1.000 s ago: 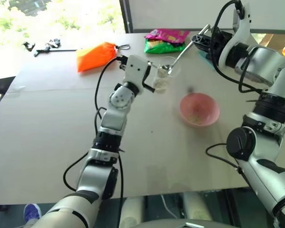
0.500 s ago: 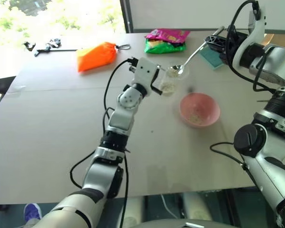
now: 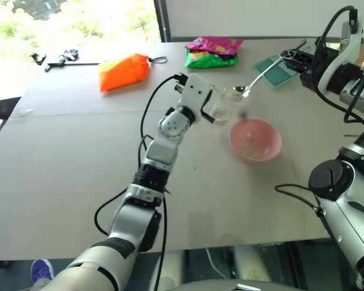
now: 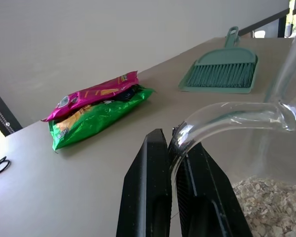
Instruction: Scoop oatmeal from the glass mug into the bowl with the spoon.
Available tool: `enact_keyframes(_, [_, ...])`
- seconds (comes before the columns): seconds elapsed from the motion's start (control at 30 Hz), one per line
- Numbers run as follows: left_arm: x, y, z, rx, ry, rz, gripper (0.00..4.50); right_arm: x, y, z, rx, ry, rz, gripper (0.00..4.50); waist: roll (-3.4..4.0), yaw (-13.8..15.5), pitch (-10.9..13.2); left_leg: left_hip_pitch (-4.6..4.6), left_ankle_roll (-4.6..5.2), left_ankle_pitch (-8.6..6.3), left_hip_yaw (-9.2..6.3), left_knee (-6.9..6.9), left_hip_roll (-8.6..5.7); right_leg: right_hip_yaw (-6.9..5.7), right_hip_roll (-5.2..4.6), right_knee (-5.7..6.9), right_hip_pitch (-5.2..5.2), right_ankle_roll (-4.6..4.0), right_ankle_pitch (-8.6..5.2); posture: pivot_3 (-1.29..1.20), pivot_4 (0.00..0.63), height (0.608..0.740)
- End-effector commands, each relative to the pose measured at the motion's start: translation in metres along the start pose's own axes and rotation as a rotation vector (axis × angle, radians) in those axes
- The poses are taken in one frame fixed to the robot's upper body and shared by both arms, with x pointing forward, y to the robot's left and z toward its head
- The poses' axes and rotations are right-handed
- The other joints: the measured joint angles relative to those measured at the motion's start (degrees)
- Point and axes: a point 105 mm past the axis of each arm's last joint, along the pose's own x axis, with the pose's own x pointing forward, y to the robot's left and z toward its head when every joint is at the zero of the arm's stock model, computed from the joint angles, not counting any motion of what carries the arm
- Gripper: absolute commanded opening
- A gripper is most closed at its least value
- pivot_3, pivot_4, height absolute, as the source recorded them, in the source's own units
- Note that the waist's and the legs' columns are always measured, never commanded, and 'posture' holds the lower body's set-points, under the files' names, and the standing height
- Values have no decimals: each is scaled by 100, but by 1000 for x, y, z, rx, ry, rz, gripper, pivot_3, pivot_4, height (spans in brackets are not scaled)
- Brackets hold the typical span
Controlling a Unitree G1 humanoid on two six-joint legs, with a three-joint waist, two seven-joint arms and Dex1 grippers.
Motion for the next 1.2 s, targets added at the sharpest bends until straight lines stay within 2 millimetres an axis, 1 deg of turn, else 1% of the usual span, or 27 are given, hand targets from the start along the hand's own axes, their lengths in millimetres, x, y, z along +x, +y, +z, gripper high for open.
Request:
enact_keyframes(0.03, [6,-2,29,41,-86,-22,44,-16,7,15,-38,-73,33,0,0,-5,0,0,0,0,0,0,0,0,0,0,0,0,0,0,150,740])
enact_keyframes(0.3, [8,-5,25,63,-65,-38,44,-26,3,20,-23,-111,33,0,0,-2,0,0,0,0,2,0,0,1,0,1,0,0,0,0,150,740])
enact_keyframes(0.43, [8,-5,19,70,-41,-34,44,-33,1,25,-13,-137,32,0,0,-2,0,0,0,0,2,0,0,1,0,0,0,0,0,0,150,740])
enact_keyframes(0.57, [9,-3,18,72,-35,-30,44,-39,0,32,-5,-158,26,0,0,3,0,-2,1,0,2,0,0,1,0,0,0,0,0,0,150,740])
enact_keyframes(0.8, [9,2,16,88,-19,-15,44,-57,-8,36,-11,-176,9,0,0,4,0,-4,1,0,2,1,0,0,0,-1,1,0,0,0,150,740])
enact_keyframes(0.9, [10,4,16,89,-16,-9,44,-65,-11,34,-17,-175,5,0,0,6,0,-7,1,0,3,2,1,0,-1,-1,0,0,0,0,150,740])
enact_keyframes(1.0, [11,5,16,93,-15,-6,44,-70,-15,26,-28,-153,-5,0,0,7,0,-11,2,0,3,3,1,-1,-1,-2,0,0,0,0,150,740])
enact_keyframes(1.1, [12,6,16,104,-12,-2,44,-72,-21,15,-25,-122,-14,0,0,5,0,-16,2,-1,2,6,1,-4,-1,-2,0,0,0,0,150,740])
enact_keyframes(1.2, [12,7,17,108,-12,2,44,-73,-27,-2,-37,-69,-31,0,0,2,0,-22,3,-1,1,10,2,-7,-1,-4,0,0,0,0,150,740])
